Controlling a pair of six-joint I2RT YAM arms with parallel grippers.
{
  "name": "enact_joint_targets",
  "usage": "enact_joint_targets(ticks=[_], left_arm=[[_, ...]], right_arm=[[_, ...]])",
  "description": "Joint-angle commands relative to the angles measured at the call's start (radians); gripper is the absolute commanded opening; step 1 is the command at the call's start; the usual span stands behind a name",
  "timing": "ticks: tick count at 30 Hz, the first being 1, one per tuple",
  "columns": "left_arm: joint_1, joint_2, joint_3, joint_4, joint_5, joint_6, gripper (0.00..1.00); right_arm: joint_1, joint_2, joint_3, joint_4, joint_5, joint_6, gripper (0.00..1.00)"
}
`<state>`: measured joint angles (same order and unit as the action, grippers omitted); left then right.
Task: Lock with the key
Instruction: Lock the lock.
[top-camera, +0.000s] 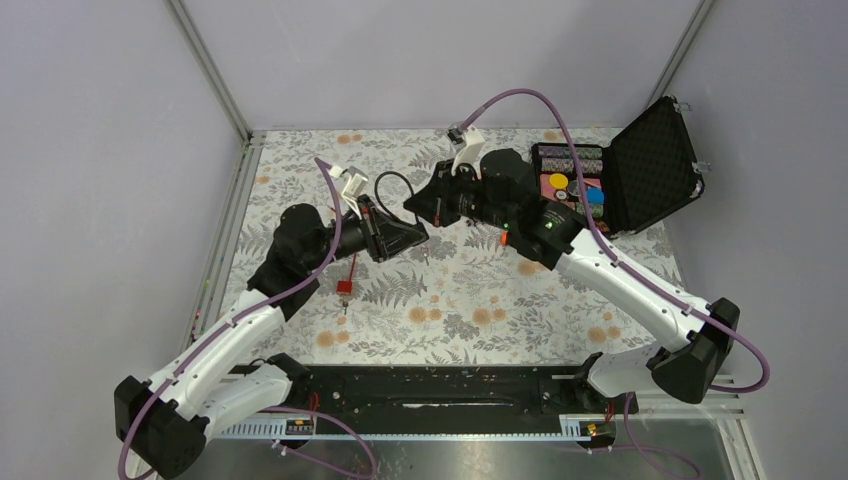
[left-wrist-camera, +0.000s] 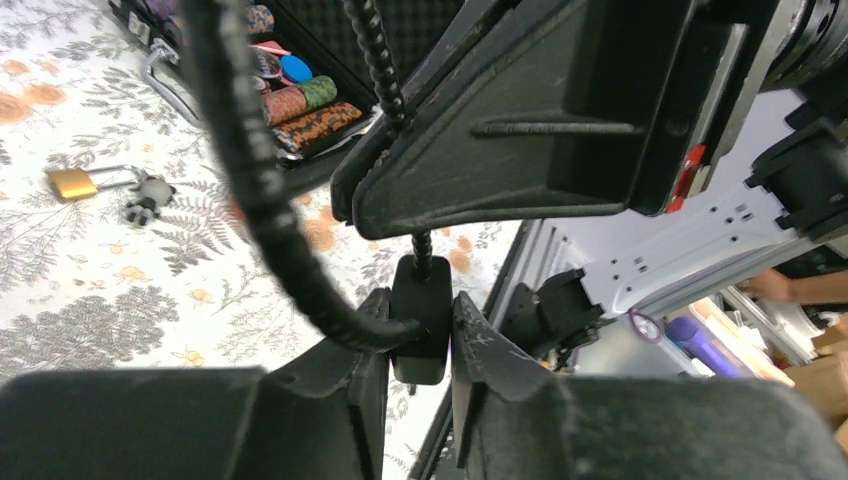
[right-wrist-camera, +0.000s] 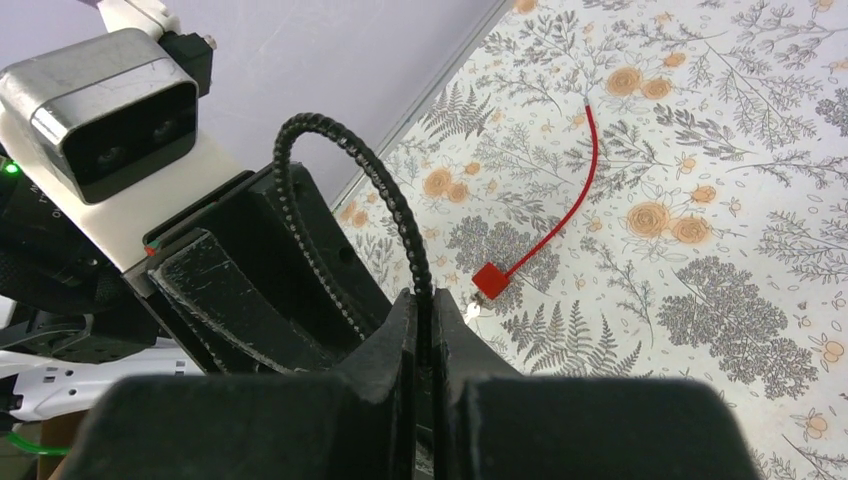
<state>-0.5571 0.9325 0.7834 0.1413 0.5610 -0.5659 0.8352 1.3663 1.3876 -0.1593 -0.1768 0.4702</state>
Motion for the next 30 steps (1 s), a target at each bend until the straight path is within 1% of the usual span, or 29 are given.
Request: enact_joint_targets(ticks=[1,2,3,5,6,7,10,11,12,13,15,17,19,22,23,25,27,28,30], left_arm=[[0.003,0.015,0.018,0.096,0.032,-0.011,0.09],[0.003,0.018,0.017,0.096,0.035,-0.012,0.03],[0.004,0.023,0.017,0.096,0.036,-0.011,0.0],[0.003,0.024,0.015,0.099,0.039,-0.012,0.0],[0.003,0.022,0.015,0.101,0.035,-0.011,0.0],[0.003,0.02,0.017,0.101,0.023,-0.011,0.0],[0.003,0.008,0.024,0.106,-0.026,-0.005,0.0],[0.004,0.005,0.027,0.111,-0.046,-0.004,0.0],[0.006,-0.001,0.029,0.118,-0.063,-0.003,0.0],[0.007,-0.005,0.032,0.125,-0.078,-0.003,0.0],[0.013,-0.011,0.043,0.132,-0.114,-0.007,0.0],[0.014,-0.015,0.075,0.098,-0.133,-0.025,0.0],[0.015,-0.019,0.095,0.098,-0.114,-0.037,0.0],[0.014,-0.023,0.097,0.141,-0.077,-0.057,0.0],[0.015,-0.02,0.103,0.152,-0.06,-0.063,0.0],[0.014,-0.009,0.119,0.165,-0.013,-0.073,0.0],[0.014,0.0,0.134,0.187,0.036,-0.083,0.0],[0.014,0.005,0.139,0.207,0.066,-0.089,0.0],[0.014,0.008,0.145,0.258,0.127,-0.101,0.0]], right_arm=[[-0.011,-0.028,-0.004,0.08,-0.025,0.041,0.0],[-0.012,-0.028,-0.003,0.08,-0.027,0.045,0.0],[-0.014,-0.027,-0.003,0.08,-0.028,0.049,0.0],[-0.015,-0.027,-0.004,0.079,-0.029,0.059,0.0],[-0.016,-0.027,-0.004,0.075,-0.03,0.062,0.02],[-0.018,-0.027,-0.004,0.065,-0.033,0.066,0.16],[-0.028,-0.054,-0.037,0.073,-0.055,0.06,0.67],[-0.033,-0.071,-0.063,0.09,-0.063,0.061,0.77],[-0.04,-0.09,-0.085,0.104,-0.072,0.064,0.82],[-0.052,-0.108,-0.105,0.107,-0.084,0.071,0.85],[-0.08,-0.145,-0.147,0.124,-0.13,0.092,0.87],[-0.107,-0.2,-0.219,0.179,-0.183,0.116,0.88],[-0.13,-0.271,-0.303,0.222,-0.209,0.132,0.89],[-0.143,-0.341,-0.383,0.277,-0.246,0.137,0.88],[-0.145,-0.351,-0.4,0.297,-0.261,0.144,0.85],[-0.148,-0.358,-0.423,0.336,-0.309,0.163,0.73],[-0.149,-0.355,-0.452,0.421,-0.371,0.195,0.62],[-0.15,-0.354,-0.464,0.459,-0.389,0.213,0.59],[-0.15,-0.343,-0.473,0.521,-0.412,0.231,0.56]])
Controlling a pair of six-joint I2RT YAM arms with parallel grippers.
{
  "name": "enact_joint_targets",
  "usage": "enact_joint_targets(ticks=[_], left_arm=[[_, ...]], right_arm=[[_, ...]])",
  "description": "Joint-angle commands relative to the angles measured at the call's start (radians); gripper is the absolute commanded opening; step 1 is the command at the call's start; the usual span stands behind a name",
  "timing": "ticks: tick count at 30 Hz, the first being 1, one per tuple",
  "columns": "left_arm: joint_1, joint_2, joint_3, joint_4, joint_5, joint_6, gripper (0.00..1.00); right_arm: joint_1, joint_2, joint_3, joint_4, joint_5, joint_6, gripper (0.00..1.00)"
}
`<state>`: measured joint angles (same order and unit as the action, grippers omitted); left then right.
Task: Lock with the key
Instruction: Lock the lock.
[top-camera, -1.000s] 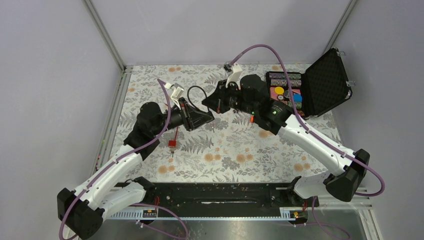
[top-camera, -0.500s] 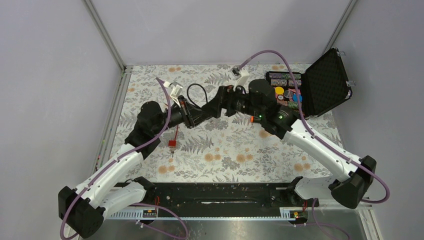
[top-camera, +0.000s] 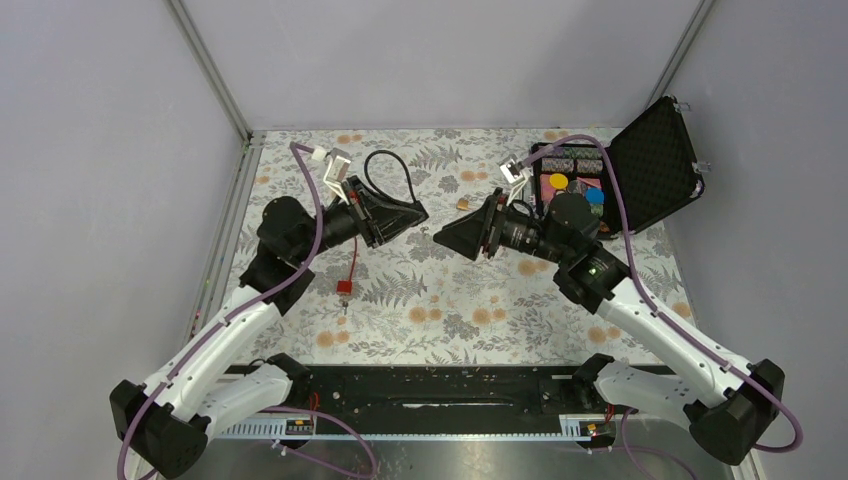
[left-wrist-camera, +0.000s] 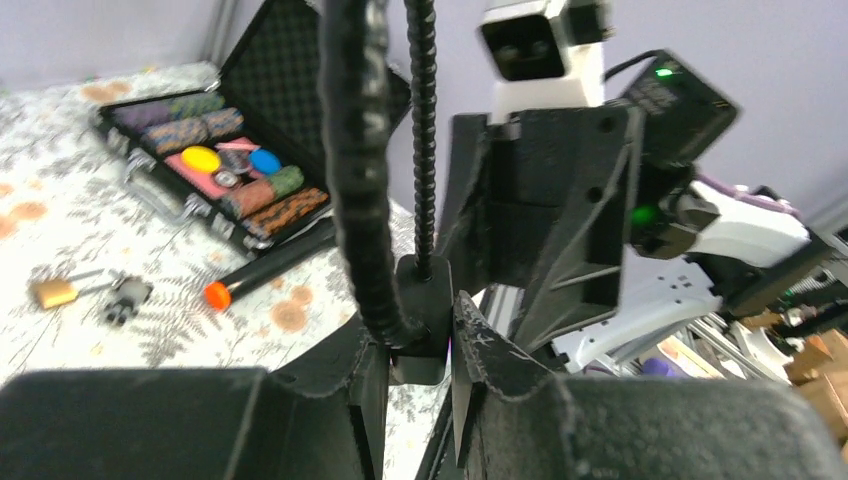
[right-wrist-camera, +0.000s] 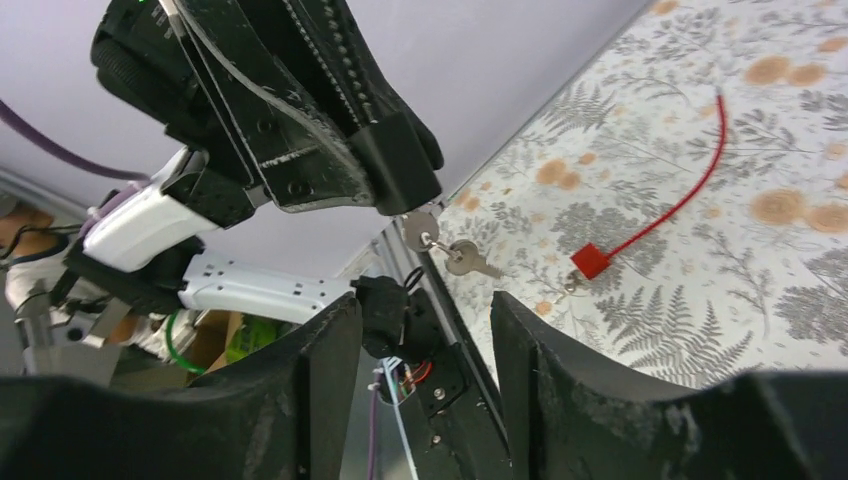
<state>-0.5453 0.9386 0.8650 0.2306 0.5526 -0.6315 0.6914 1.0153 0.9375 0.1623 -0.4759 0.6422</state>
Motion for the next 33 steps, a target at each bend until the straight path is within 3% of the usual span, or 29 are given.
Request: enact_joint_targets(ticks=[1,7,10,16,23,27,33], left_arm=[[0.002,0.003,0.066,0.188,0.157,-0.04,0.0],[-0.002,-0.001,0.078,0.262,0.257,-0.054,0.0],[-0.002,-0.004,0.078,0.289,0.277,-0.064,0.0],[-0.014,-0.003,0.094,0.353,0.288,-0.118,0.0],[-0.026,-0.019,0.101,0.366,0.272,-0.117,0.0],[-0.029,-0.021,0.103,0.368,0.27,-0.117,0.0],[-0.029,-0.022,0.105,0.362,0.226,-0.116,0.0]], right_arm=[[-0.007,0.015,-0.022,0.218,-0.125,0.065,0.58],[-0.006,0.058,-0.027,0.416,-0.224,0.085,0.69],[-0.005,0.077,-0.04,0.54,-0.268,0.122,0.7],[-0.004,0.132,-0.025,0.668,-0.352,0.216,0.5],[-0.005,0.165,-0.03,0.795,-0.382,0.304,0.51],[-0.005,0.179,-0.018,0.838,-0.393,0.341,0.44],[-0.003,0.181,-0.008,0.82,-0.427,0.336,0.18]])
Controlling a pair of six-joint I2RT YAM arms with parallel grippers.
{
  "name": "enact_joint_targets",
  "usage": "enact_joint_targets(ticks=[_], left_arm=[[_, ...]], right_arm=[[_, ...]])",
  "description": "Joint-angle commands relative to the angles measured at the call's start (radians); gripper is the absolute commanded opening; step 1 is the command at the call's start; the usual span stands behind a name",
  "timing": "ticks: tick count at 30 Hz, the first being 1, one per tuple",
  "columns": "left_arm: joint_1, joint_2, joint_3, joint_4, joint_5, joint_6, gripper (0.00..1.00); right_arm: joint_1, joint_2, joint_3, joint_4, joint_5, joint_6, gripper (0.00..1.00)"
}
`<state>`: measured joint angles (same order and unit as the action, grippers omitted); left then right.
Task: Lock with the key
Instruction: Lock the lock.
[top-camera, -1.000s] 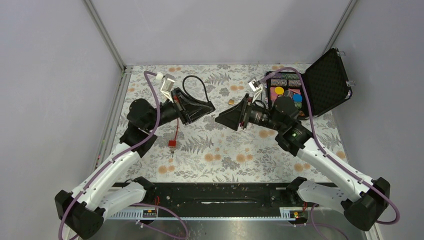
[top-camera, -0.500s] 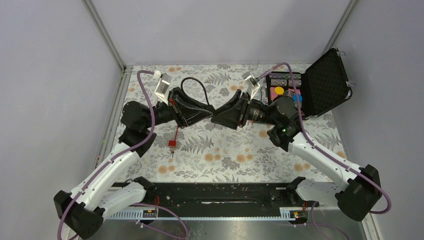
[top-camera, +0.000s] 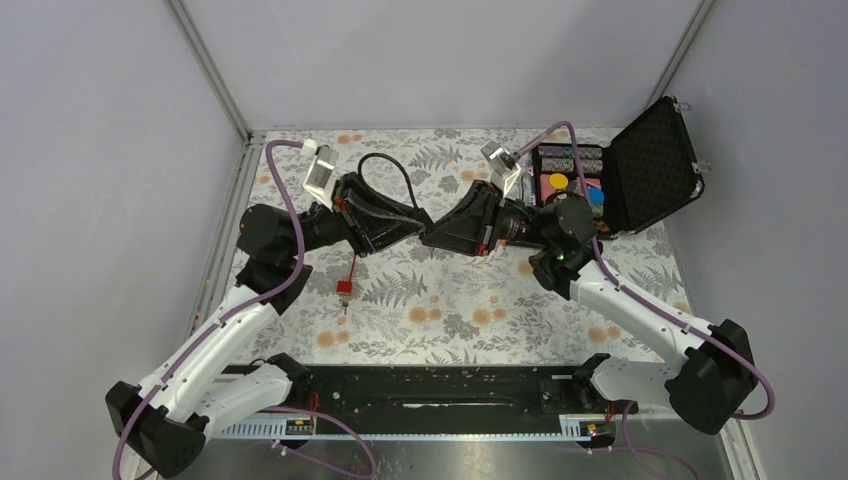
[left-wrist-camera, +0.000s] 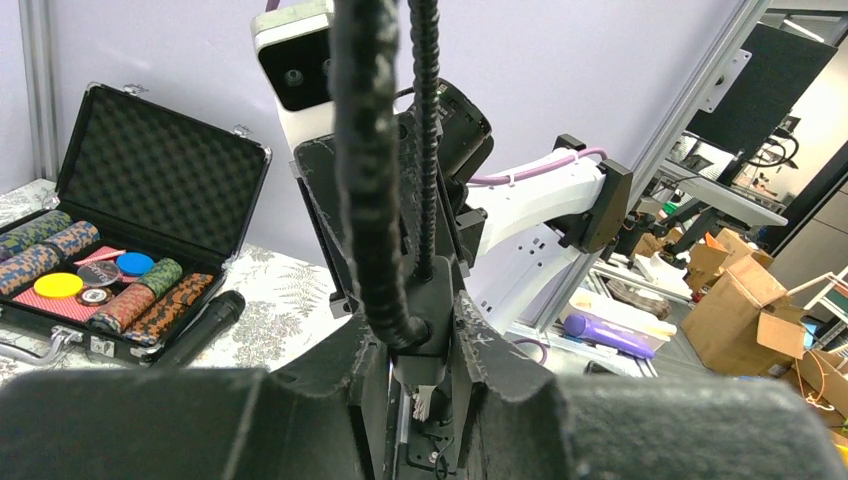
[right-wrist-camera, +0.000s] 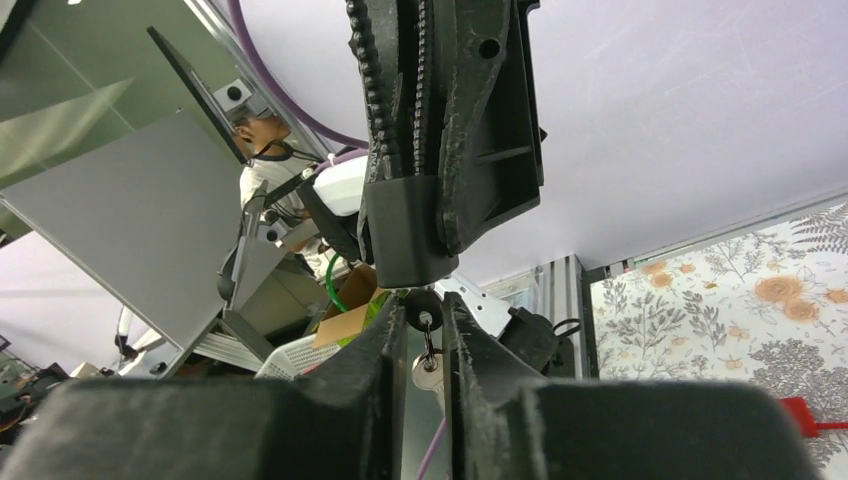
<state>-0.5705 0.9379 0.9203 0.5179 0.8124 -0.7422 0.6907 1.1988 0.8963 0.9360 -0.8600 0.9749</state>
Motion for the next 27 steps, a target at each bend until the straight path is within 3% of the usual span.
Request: enact_joint_targets(ticks=[1,6,14,17,22,27], left_arm=[[-0.005,-0.021,0.051,0.066,-0.048,-0.009,0.0],[-0.005,-0.022,0.059,-0.018,-0.126,-0.002,0.0],[-0.005,-0.041,0.106,-0.295,-0.348,0.066,0.0],[-0.005,-0.027,0.128,-0.358,-0.382,0.078,0.0],[-0.005,-0.018,0.143,-0.398,-0.38,0.115,0.0],[0.01,-0.017,0.188,-0.469,-0.25,0.228,0.0]], right_arm=[[-0.002,-0.007,0.035,0.022,-0.04,-0.011,0.13],[-0.001,-0.031,0.044,-0.126,0.008,-0.103,0.0],[0.014,-0.099,0.101,-0.623,0.282,-0.458,0.0],[0.021,-0.101,0.117,-0.725,0.336,-0.523,0.0],[0.019,-0.093,0.134,-0.812,0.21,-0.601,0.0],[0.006,-0.073,0.193,-1.123,0.036,-0.8,0.0]])
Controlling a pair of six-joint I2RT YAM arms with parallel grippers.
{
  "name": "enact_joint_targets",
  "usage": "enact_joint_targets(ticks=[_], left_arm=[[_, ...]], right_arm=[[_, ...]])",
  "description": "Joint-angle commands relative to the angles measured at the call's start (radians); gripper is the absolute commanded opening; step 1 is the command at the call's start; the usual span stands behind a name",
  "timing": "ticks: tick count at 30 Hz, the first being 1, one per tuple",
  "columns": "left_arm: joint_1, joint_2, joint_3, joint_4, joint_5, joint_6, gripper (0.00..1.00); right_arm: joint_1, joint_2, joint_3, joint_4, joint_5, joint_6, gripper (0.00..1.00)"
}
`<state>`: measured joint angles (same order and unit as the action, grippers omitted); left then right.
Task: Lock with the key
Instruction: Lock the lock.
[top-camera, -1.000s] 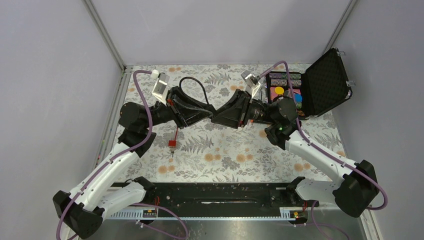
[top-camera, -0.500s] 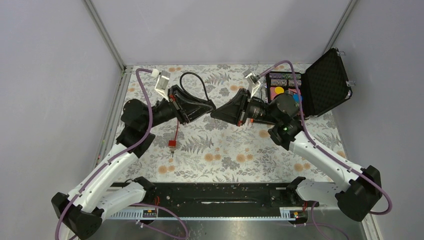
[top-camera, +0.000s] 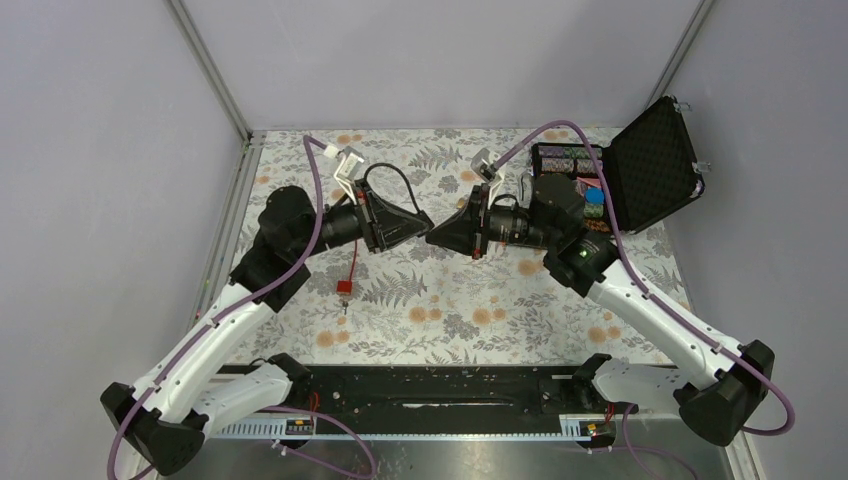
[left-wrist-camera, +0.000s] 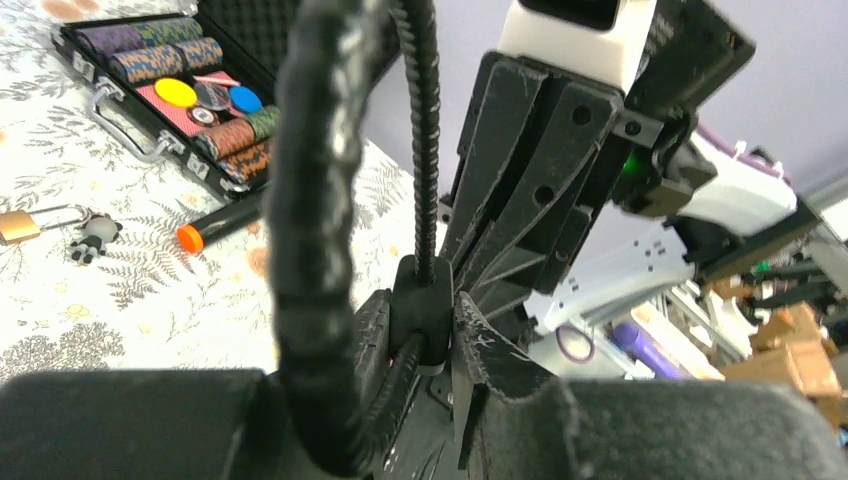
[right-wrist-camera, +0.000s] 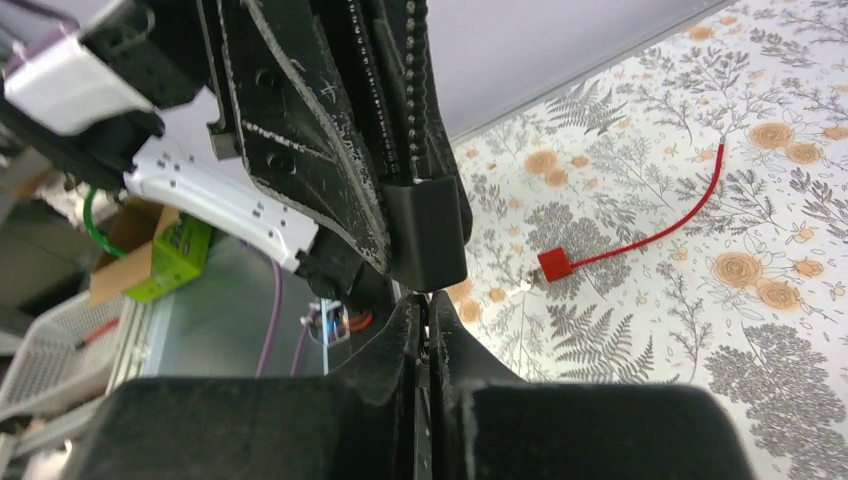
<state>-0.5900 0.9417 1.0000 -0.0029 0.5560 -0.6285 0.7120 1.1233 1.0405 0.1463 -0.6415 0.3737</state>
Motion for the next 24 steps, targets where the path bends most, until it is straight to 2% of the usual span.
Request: enact_joint_targets(ticks=[1,5,10,12,15,17,18,19,20,22,24], left_arm=[[0.037,-0.03,0.102,0.059,0.01,0.122,0.0],[0.078,-0.061,0.051,0.154,0.054,0.109,0.0],[0.11,-0.075,0.041,0.17,0.094,0.093,0.0],[0.114,-0.082,0.029,0.176,0.094,0.085,0.0],[0.116,-0.083,0.008,0.183,0.063,0.058,0.0],[0.116,-0.08,-0.004,0.181,0.035,0.039,0.0],[0.116,-0.078,-0.011,0.185,0.031,0.034,0.0],[0.117,-0.076,-0.018,0.193,0.032,0.032,0.0],[0.116,-0.072,-0.024,0.203,0.04,0.031,0.0],[0.116,-0.06,-0.033,0.225,0.093,0.037,0.0],[0.116,-0.05,-0.033,0.22,0.148,0.05,0.0]], right_arm=[[-0.023,0.002,0.044,-0.342,-0.219,-0.201,0.0],[-0.028,-0.016,0.002,-0.32,-0.339,-0.191,0.0],[-0.028,-0.015,-0.026,-0.307,-0.473,-0.165,0.0],[-0.028,-0.032,-0.039,-0.279,-0.423,-0.142,0.0],[-0.029,-0.056,-0.043,-0.251,-0.262,-0.102,0.0],[-0.027,-0.074,-0.063,-0.185,-0.152,-0.038,0.0],[-0.027,-0.081,-0.079,-0.137,-0.145,-0.019,0.0],[-0.028,-0.082,-0.092,-0.092,-0.159,-0.011,0.08],[-0.026,-0.08,-0.098,-0.062,-0.179,-0.005,0.27],[-0.027,-0.072,-0.096,-0.029,-0.208,0.006,0.57],[-0.027,-0.072,-0.09,-0.035,-0.177,0.001,0.75]])
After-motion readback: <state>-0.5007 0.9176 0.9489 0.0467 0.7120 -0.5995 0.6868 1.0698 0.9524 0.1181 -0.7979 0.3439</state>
